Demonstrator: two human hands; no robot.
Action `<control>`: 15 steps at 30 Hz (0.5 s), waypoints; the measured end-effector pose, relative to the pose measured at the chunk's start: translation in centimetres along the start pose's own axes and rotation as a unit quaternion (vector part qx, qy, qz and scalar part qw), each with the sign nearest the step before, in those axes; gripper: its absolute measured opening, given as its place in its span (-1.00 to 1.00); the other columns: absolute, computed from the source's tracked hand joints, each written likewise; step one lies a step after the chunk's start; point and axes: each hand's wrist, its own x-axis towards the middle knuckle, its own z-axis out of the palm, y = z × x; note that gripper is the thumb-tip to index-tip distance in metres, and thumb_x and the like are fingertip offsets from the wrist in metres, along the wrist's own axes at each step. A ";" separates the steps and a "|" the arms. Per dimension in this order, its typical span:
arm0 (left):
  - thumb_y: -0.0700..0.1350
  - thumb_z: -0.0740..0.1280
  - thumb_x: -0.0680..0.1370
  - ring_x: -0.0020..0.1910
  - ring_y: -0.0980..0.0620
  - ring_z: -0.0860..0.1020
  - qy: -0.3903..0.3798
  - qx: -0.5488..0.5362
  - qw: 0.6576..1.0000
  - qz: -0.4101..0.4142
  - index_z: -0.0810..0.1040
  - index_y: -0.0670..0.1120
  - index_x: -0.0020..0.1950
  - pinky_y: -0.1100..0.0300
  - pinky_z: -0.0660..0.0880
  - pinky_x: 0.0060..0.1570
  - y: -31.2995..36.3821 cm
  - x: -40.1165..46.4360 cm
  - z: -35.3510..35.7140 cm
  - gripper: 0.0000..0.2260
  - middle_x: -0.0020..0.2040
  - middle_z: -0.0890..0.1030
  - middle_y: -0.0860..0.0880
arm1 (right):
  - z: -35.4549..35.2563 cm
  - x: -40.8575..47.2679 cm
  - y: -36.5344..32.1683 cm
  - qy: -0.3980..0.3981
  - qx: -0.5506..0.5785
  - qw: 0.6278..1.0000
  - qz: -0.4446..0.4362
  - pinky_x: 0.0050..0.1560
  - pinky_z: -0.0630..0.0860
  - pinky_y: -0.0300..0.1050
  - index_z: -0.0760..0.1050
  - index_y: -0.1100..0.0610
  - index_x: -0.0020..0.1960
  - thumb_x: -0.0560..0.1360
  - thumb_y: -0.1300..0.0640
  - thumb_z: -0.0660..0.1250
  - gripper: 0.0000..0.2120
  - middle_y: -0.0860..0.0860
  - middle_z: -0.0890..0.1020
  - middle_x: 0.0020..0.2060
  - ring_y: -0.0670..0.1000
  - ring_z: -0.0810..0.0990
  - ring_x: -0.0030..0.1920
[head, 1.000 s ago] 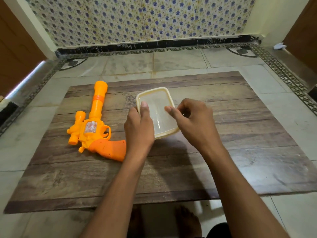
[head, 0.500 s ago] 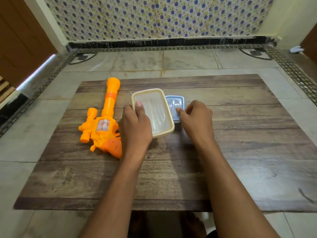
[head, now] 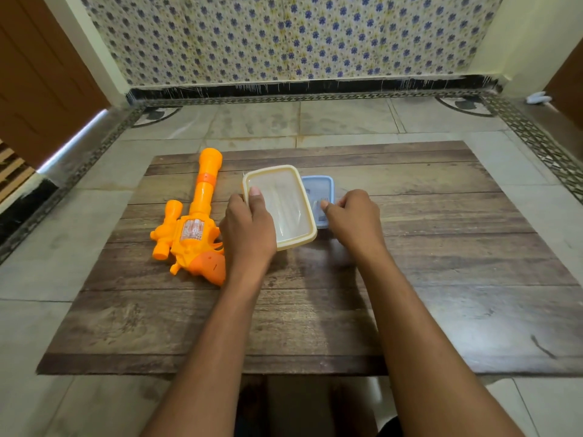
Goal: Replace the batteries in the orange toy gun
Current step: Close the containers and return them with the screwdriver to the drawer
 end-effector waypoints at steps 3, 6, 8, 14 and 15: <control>0.08 0.12 0.73 0.09 -0.24 0.58 -0.016 -0.007 1.000 -0.010 0.55 -0.19 0.10 -0.07 0.52 0.06 0.6 -0.4 -0.5 -0.62 0.08 0.65 -0.20 | -1.3 -1.2 -0.3 -0.008 0.060 0.998 0.009 -0.38 0.26 -0.14 0.41 0.16 -0.11 0.60 0.01 0.32 -0.77 0.10 0.54 -0.14 0.11 0.52 -0.14; 0.11 0.11 0.72 0.05 -0.27 0.58 -0.044 0.004 0.999 -0.005 0.53 -0.18 0.01 -0.12 0.53 0.03 2.3 -1.3 -1.5 -0.60 0.03 0.64 -0.22 | -2.6 -3.1 -0.6 0.016 0.158 0.987 0.025 -0.25 0.48 -0.04 0.40 0.12 -0.17 0.56 0.07 0.34 -0.80 0.06 0.55 -0.19 0.14 0.58 -0.11; 0.12 0.11 0.72 0.03 -0.27 0.56 -0.052 0.017 0.998 0.008 0.50 -0.16 -0.02 -0.09 0.50 -0.01 2.9 -1.8 -2.1 -0.61 0.01 0.63 -0.22 | -3.6 -4.2 -1.0 0.021 0.229 0.972 0.047 -0.13 0.67 0.17 0.41 0.11 -0.15 0.50 0.09 0.36 -0.85 0.07 0.57 -0.19 0.16 0.66 -0.09; 0.10 0.13 0.72 0.11 -0.31 0.57 -0.040 0.037 0.998 -0.006 0.51 -0.17 0.00 -0.16 0.51 0.12 0.9 1.1 -1.8 -0.63 0.09 0.63 -0.28 | -4.5 -2.8 -1.6 -0.012 0.330 0.944 0.021 -0.12 0.68 0.30 0.53 0.09 0.12 0.49 0.17 0.27 -0.79 0.02 0.63 -0.13 0.10 0.69 -0.10; 0.09 0.13 0.72 0.12 -0.31 0.57 -0.036 0.043 0.998 -0.019 0.53 -0.19 0.03 -0.15 0.50 0.13 0.5 2.7 -0.9 -0.63 0.11 0.63 -0.28 | -3.9 -1.4 -1.3 -0.006 0.334 0.942 0.026 -0.16 0.67 0.26 0.56 0.07 0.06 0.45 0.14 0.26 -0.79 -0.01 0.64 -0.18 0.09 0.68 -0.14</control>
